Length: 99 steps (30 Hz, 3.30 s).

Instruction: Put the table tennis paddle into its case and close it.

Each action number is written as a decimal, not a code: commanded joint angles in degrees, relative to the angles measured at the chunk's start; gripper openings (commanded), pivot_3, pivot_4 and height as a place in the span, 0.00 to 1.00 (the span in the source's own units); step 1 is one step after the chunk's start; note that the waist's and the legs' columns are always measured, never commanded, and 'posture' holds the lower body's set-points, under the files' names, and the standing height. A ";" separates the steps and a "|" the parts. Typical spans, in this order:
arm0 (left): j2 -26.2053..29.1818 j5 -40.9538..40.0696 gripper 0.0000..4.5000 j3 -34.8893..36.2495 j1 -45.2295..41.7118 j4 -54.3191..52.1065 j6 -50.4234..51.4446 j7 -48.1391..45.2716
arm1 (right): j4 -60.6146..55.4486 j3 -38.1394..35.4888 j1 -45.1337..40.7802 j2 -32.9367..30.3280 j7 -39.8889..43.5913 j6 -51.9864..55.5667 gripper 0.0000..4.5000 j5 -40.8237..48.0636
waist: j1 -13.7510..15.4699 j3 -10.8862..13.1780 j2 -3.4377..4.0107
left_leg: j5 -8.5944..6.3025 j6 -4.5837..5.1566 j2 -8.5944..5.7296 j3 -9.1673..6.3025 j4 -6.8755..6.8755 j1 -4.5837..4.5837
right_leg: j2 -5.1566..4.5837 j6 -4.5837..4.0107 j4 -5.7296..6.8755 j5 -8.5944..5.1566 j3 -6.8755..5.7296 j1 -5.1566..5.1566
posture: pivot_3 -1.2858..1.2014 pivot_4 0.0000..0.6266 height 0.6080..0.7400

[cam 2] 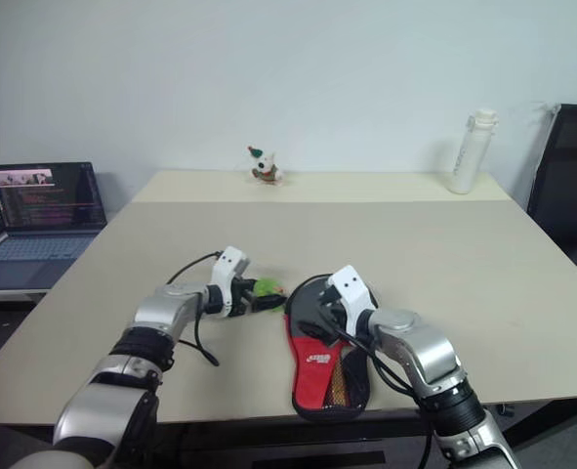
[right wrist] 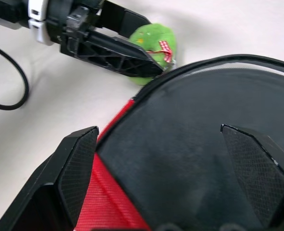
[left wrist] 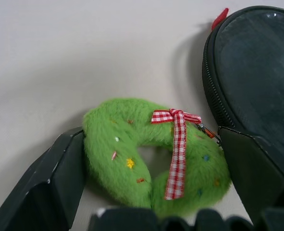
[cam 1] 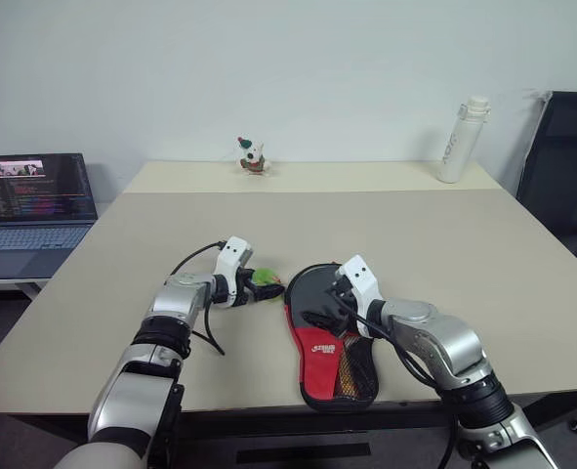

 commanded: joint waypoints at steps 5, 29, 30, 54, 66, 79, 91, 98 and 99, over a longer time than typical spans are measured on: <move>-0.38 0.25 0.42 0.54 1.44 -1.45 0.65 0.06 | 1.28 -0.42 -1.99 2.25 0.20 -2.21 1.00 -0.21 | -0.05 0.00 0.00 | 0.00 0.00 0.00 0.00 0.00 0.02 | 0.00 0.00 0.02 0.00 0.01 0.00 | 0.52 0.24 1.00; -12.67 10.31 0.00 2.91 -20.96 28.18 -21.41 31.94 | 4.21 9.53 5.42 -1.25 4.00 -1.25 1.00 -7.60 | 0.09 -0.12 -0.19 | 0.00 -0.01 -0.05 -0.10 0.19 0.19 | -0.03 0.16 -0.06 0.09 -0.08 0.35 | 0.52 0.24 1.00; -13.37 11.21 0.00 2.53 -21.68 28.59 -22.06 32.49 | 3.69 9.78 5.74 -1.15 3.95 -0.63 1.00 -7.54 | 0.08 -0.12 -0.19 | 0.00 -0.01 -0.05 -0.10 0.19 0.19 | -0.03 0.16 -0.06 0.09 -0.08 0.35 | 0.52 0.24 1.00; -27.60 47.13 0.00 -27.51 -27.60 31.15 -49.38 42.10 | -7.38 16.16 15.49 -2.21 3.91 7.92 1.00 -6.65 | 0.12 -0.30 -0.18 | -0.09 -0.15 -0.08 -0.04 0.17 0.19 | -0.04 0.17 -0.21 0.08 -0.02 0.38 | 0.52 0.24 1.00; -29.44 45.42 0.00 -25.95 -26.46 31.42 -51.30 36.11 | -6.08 15.27 14.38 -1.85 3.67 7.17 1.00 -6.87 | 0.07 -0.58 -0.02 | -0.12 -0.20 -0.08 -0.02 0.16 0.18 | -0.04 0.18 -0.27 0.07 -0.01 0.39 | 0.52 0.24 1.00; -24.04 30.74 0.51 -8.80 -28.13 30.53 -39.13 34.49 | -1.33 11.60 9.71 -0.65 4.07 5.40 1.00 -6.40 | -0.79 -0.84 0.08 | -0.12 -0.20 -0.04 -0.01 0.17 0.46 | -0.01 0.18 -0.09 0.07 0.00 0.53 | 0.52 0.24 1.00; -19.00 11.95 0.51 4.62 -20.85 25.21 -39.41 -5.39 | -16.84 -2.36 8.22 -4.16 2.84 11.14 1.00 -0.39 | 0.09 -0.83 0.09 | -0.12 -0.22 -0.10 -0.04 0.17 0.21 | -0.08 0.16 -0.21 0.08 -0.09 0.45 | 0.52 0.24 1.00; -15.28 12.03 0.51 2.08 -13.43 20.91 -38.72 -15.75 | -28.40 -16.22 4.22 -7.65 4.80 23.42 1.00 10.78 | -0.33 -0.77 0.10 | -0.13 -0.20 0.00 -0.05 0.09 0.04 | 0.06 0.15 -0.13 0.07 -0.02 0.16 | 0.52 0.24 1.00; -14.87 11.95 0.51 1.97 -12.36 20.29 -38.47 -15.88 | -28.55 -17.13 3.88 -9.72 4.99 23.32 1.00 10.78 | -0.28 -0.77 0.10 | -0.13 -0.20 0.02 -0.07 0.08 0.05 | 0.08 0.14 -0.10 0.07 -0.03 0.15 | 0.52 0.24 1.00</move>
